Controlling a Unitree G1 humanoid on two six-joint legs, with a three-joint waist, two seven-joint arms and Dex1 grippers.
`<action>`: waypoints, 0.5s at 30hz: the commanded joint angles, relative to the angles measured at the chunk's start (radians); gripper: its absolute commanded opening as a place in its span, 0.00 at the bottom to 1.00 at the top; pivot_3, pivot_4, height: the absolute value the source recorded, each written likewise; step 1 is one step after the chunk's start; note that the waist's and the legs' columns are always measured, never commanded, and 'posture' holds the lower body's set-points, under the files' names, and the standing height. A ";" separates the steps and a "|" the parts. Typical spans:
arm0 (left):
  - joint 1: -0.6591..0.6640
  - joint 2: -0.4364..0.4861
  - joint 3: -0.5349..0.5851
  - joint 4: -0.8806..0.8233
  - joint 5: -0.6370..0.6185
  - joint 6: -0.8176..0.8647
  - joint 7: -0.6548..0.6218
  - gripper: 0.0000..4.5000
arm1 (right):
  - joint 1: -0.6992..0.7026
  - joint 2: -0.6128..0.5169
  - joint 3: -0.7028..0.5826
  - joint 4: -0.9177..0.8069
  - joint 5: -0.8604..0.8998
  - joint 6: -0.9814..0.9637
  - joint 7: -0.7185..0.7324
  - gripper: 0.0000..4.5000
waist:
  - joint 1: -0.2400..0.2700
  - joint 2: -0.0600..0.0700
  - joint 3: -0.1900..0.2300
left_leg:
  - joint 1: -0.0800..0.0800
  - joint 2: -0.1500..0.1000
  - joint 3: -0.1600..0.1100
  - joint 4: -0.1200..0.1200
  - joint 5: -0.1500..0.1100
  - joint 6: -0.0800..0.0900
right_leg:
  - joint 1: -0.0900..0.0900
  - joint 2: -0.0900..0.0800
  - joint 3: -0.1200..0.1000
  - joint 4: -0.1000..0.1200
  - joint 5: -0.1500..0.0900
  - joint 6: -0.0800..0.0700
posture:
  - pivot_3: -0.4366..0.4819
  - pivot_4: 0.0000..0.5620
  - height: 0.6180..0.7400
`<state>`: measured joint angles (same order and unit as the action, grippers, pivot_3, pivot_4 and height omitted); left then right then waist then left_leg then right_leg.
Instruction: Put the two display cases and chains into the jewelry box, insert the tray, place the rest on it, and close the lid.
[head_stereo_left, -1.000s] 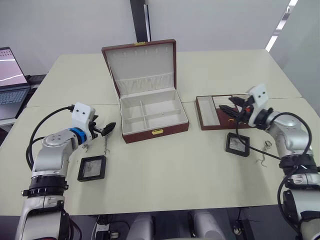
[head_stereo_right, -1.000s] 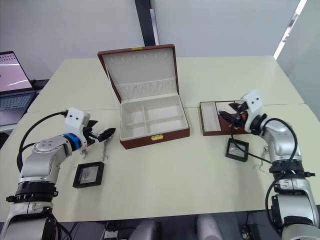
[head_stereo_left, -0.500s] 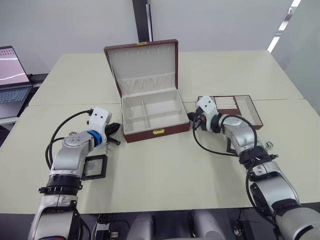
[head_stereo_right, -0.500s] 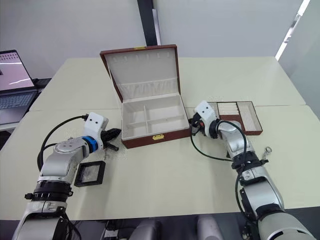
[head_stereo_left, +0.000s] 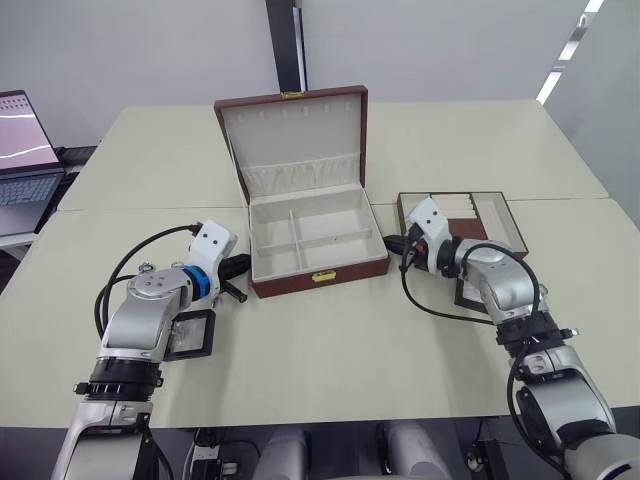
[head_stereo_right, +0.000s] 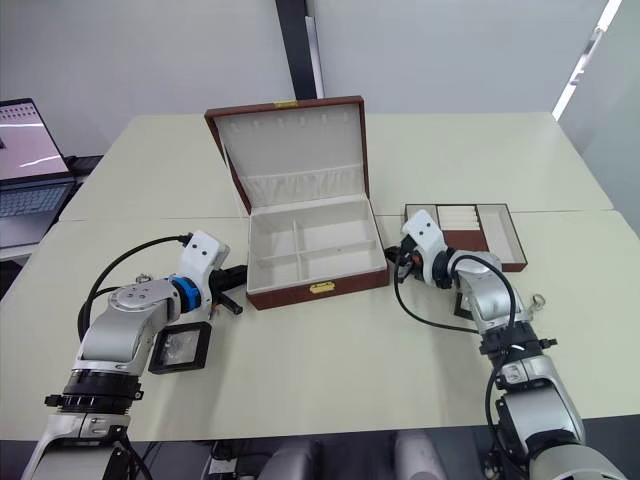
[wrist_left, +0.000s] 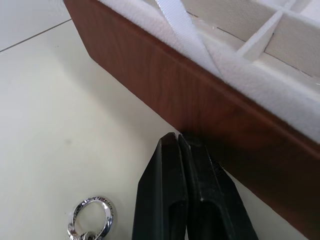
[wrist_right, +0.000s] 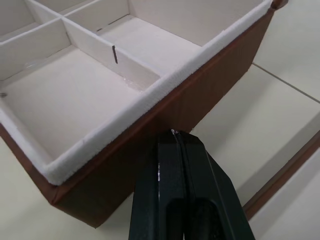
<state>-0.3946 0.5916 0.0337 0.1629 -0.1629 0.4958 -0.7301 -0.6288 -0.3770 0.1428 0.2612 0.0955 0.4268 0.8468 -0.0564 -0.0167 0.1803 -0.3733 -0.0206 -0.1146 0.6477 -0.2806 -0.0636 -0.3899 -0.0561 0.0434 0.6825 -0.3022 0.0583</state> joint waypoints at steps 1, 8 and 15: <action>0.001 -0.019 -0.061 -0.075 -0.026 -0.012 -0.070 0.01 | 0.005 0.021 0.051 -0.158 0.058 0.031 0.070 0.00 | 0.000 0.000 0.000 | 0.000 0.000 0.000 0.000 0.000 0.000 | 0.000 0.000 0.000 0.000 0.000 0.000 | 0.48 0.27 1.00; 0.025 -0.030 -0.084 -0.119 -0.024 -0.002 -0.095 0.01 | 0.081 -0.020 0.043 -0.250 0.058 0.095 0.087 0.00 | 0.001 0.000 0.000 | 0.000 0.000 -0.001 0.000 0.000 0.000 | 0.000 0.000 0.000 -0.001 0.000 0.000 | 0.48 0.27 1.00; 0.018 -0.057 -0.109 -0.139 -0.021 0.007 -0.101 0.01 | 0.120 -0.039 0.023 -0.289 0.060 0.121 0.076 0.00 | 0.008 0.000 0.000 | 0.000 0.000 -0.002 0.001 0.000 0.000 | 0.001 0.000 -0.001 0.000 0.000 0.000 | 0.48 0.27 1.00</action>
<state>-0.3649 0.5826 0.0234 0.1008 -0.1487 0.5160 -0.7578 -0.5007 -0.4459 0.1359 0.0384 0.1015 0.5565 0.8941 -0.0486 -0.0169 0.1801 -0.3732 -0.0211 -0.1166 0.6484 -0.2808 -0.0631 -0.3885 -0.0561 0.0424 0.6821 -0.3021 0.0585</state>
